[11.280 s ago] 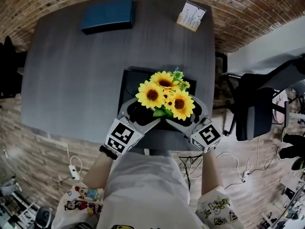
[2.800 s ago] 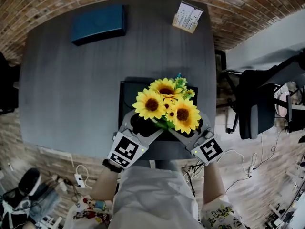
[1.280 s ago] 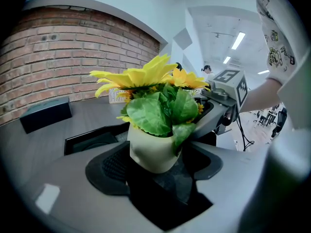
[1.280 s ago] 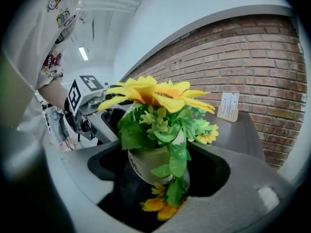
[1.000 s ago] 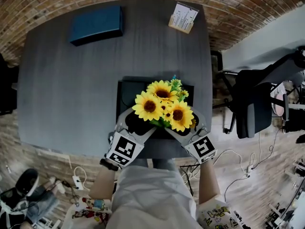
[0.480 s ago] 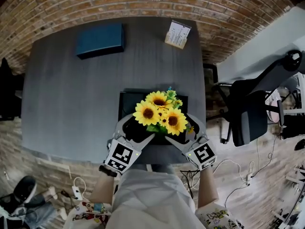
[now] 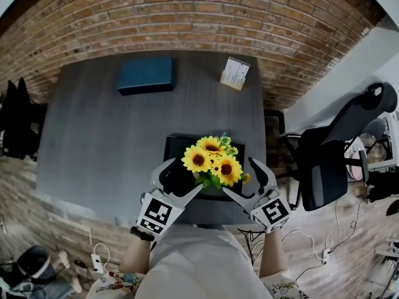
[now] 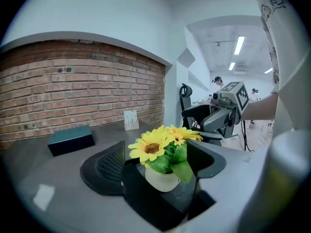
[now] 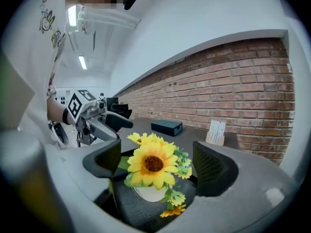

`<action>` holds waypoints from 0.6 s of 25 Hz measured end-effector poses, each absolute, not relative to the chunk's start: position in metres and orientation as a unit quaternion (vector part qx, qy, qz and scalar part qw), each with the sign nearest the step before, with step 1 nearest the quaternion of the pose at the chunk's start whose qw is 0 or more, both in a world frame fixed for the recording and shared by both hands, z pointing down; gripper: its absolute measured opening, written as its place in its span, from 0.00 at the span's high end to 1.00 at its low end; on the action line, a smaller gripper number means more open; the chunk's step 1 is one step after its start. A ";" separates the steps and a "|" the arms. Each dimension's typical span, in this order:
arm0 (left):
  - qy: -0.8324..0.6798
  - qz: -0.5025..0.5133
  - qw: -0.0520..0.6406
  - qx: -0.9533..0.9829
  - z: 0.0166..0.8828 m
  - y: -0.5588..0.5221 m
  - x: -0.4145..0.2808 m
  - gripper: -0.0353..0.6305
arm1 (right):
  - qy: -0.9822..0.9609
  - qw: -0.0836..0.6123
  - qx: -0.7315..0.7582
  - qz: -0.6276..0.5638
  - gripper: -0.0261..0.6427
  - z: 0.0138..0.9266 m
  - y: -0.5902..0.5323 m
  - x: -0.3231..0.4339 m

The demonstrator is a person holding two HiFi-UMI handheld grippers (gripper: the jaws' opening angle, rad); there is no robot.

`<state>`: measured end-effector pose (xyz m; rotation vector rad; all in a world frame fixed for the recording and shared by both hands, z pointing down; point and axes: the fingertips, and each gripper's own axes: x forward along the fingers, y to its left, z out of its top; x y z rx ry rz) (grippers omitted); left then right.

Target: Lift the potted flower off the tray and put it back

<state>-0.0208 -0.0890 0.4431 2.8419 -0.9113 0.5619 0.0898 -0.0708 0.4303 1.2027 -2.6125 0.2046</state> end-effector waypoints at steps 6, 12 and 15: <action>-0.332 0.131 0.046 0.933 0.400 -0.093 -0.031 0.35 | -0.906 0.086 0.410 0.051 0.28 0.393 -0.077 0.085; -0.355 0.085 0.046 0.930 0.366 -0.094 -0.037 0.38 | -0.914 0.058 0.400 0.044 0.34 0.365 -0.077 0.080; -0.360 0.068 0.050 0.929 0.354 -0.091 -0.040 0.44 | -0.918 0.046 0.392 0.040 0.38 0.354 -0.076 0.076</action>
